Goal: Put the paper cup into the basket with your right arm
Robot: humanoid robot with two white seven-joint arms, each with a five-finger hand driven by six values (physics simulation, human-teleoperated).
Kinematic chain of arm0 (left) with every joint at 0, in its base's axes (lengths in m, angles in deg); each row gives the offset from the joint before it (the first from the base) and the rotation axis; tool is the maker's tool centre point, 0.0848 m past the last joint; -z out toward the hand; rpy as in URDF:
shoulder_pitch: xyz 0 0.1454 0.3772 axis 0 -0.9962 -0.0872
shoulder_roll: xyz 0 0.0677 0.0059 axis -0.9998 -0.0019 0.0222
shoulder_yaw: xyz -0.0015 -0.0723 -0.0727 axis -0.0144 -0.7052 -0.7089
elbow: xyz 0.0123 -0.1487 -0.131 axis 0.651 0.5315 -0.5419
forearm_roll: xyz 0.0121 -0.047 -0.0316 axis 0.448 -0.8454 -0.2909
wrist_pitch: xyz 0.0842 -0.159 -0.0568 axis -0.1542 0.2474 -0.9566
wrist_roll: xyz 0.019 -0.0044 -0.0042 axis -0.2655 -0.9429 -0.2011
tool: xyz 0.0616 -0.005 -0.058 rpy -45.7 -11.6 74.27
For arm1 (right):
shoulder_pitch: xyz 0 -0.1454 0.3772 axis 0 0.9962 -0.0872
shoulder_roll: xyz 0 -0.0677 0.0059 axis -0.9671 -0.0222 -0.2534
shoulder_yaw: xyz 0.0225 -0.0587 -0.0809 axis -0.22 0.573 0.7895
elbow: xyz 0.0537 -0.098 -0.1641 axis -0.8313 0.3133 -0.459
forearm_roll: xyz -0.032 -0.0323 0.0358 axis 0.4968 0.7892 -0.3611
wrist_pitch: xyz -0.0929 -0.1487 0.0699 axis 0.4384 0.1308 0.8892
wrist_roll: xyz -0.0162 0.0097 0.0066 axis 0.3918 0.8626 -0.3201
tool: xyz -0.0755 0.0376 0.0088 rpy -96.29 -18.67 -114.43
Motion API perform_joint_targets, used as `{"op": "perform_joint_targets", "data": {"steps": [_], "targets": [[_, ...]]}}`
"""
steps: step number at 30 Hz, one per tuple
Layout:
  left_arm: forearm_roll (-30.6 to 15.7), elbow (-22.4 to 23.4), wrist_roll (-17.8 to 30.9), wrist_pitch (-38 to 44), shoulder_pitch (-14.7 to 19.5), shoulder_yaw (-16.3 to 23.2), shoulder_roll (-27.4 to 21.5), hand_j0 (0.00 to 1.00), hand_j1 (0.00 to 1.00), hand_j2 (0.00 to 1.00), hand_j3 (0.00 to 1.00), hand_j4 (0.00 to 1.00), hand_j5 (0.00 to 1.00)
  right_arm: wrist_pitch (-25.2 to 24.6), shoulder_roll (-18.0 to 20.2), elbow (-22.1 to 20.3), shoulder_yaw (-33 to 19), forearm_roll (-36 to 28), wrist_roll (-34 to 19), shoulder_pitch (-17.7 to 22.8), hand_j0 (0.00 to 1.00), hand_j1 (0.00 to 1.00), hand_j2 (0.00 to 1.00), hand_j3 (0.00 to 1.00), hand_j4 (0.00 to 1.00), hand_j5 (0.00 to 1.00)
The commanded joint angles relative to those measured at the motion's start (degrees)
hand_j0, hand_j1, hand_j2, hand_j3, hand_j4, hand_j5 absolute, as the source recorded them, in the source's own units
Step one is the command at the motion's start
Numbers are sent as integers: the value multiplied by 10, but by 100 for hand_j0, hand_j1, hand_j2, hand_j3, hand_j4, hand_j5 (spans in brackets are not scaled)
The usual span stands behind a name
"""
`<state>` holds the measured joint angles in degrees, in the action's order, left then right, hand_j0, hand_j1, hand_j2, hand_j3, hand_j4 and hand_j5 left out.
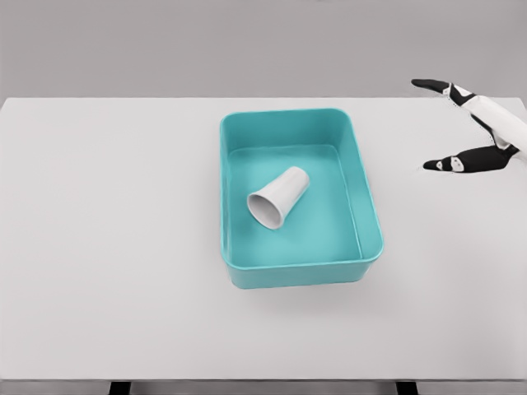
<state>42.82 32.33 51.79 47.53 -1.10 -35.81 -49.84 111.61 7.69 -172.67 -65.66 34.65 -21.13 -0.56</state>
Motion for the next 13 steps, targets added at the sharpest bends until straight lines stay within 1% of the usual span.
{"op": "perform_joint_targets", "data": {"steps": [1,5,7,13], "targets": [[0,0,0,0,0,0,0,100,100,100,100,100,100,-2,2,9,-22,-8,0,1,100,100,100,100,100,100],[0,0,0,0,0,0,0,100,100,100,100,100,100,-3,-2,9,-22,-8,0,12,100,100,100,100,100,100],[0,0,0,0,0,0,0,100,100,100,100,100,100,-1,-8,15,-20,-3,0,12,100,100,100,100,100,100],[0,0,-1,0,0,0,0,100,100,100,100,100,100,0,-6,15,-23,-3,0,11,100,100,100,100,100,100]]}}
